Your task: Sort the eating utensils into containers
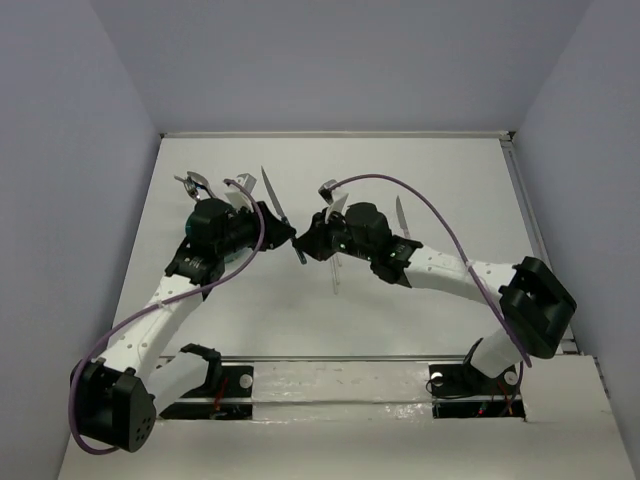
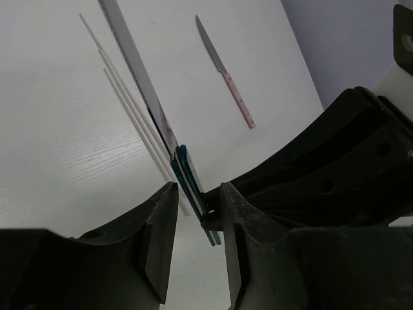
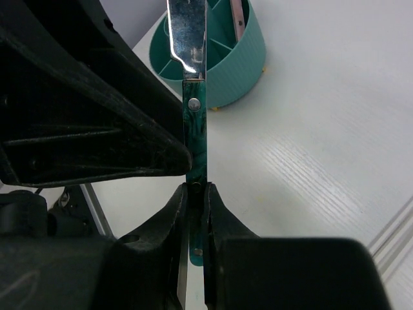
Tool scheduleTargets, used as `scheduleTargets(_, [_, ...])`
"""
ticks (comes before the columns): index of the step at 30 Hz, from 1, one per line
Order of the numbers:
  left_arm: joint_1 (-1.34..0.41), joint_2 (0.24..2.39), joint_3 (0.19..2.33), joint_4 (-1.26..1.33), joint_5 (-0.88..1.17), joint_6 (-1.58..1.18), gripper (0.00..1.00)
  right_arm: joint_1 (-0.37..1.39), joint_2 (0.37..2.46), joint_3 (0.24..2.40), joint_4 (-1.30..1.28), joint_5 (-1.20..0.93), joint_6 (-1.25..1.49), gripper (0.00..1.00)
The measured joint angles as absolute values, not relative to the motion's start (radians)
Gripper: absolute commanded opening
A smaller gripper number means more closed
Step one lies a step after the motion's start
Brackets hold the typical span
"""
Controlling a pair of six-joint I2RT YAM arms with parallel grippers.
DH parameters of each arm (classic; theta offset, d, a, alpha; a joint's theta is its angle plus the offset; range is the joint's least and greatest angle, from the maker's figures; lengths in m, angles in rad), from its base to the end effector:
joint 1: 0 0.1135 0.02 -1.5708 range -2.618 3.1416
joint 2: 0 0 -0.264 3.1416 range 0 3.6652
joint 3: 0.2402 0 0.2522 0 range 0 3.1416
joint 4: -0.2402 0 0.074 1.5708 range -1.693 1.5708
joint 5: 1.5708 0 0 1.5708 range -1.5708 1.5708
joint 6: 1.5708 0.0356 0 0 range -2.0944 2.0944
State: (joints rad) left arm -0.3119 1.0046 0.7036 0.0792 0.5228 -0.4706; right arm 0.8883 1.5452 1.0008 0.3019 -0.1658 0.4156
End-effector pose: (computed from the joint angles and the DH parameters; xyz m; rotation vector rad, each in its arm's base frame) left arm 0.2157 -0.0882 0.2979 0.2465 1.8655 -1.0162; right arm 0.2224 0.2829 0.2757 -0.5773 1.8579 1.0503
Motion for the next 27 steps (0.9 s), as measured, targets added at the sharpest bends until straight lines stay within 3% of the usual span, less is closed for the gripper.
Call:
scheduleTargets(5, [-0.301,1.005,0.704,0.087,0.522,-0.481,0.23,0.908,1.560,1.009,0.302,-0.172,0.415,0.00])
scheduleTargets(6, [-0.299,1.005,0.704,0.085,0.518,-0.481,0.19,0.910,1.560,1.009,0.302,-0.173,0.415,0.00])
scheduleTargets(7, [-0.299,1.005,0.704,0.084,0.513,-0.481,0.05,0.911,1.560,1.009,0.305,-0.173,0.415,0.00])
scheduleTargets(8, [-0.299,1.005,0.704,0.084,0.507,-0.480,0.00,0.913,1.560,1.009,0.308,-0.174,0.415,0.00])
scheduleTargets(11, [-0.300,1.004,0.704,0.084,0.502,-0.494,0.00,0.918,1.562,1.009,0.307,-0.171,0.414,0.02])
scheduleTargets(13, [-0.299,1.004,0.704,0.084,0.493,-0.496,0.00,0.918,1.562,1.009,0.308,-0.167,0.414,0.21])
scheduleTargets(14, [-0.300,1.003,0.704,0.082,0.488,-0.496,0.00,0.918,1.562,1.009,0.307,-0.165,0.416,0.40])
scheduleTargets(17, [-0.305,0.986,0.704,0.065,0.439,-0.486,0.00,0.919,1.560,1.008,0.310,-0.167,0.415,0.67])
scheduleTargets(20, [-0.287,0.966,0.704,0.047,0.360,-0.476,0.00,0.923,1.540,0.991,0.311,-0.167,0.411,0.75])
scheduleTargets(27, [-0.251,0.899,0.719,0.001,0.154,-0.462,0.00,0.925,1.388,0.831,0.316,-0.126,0.410,0.75])
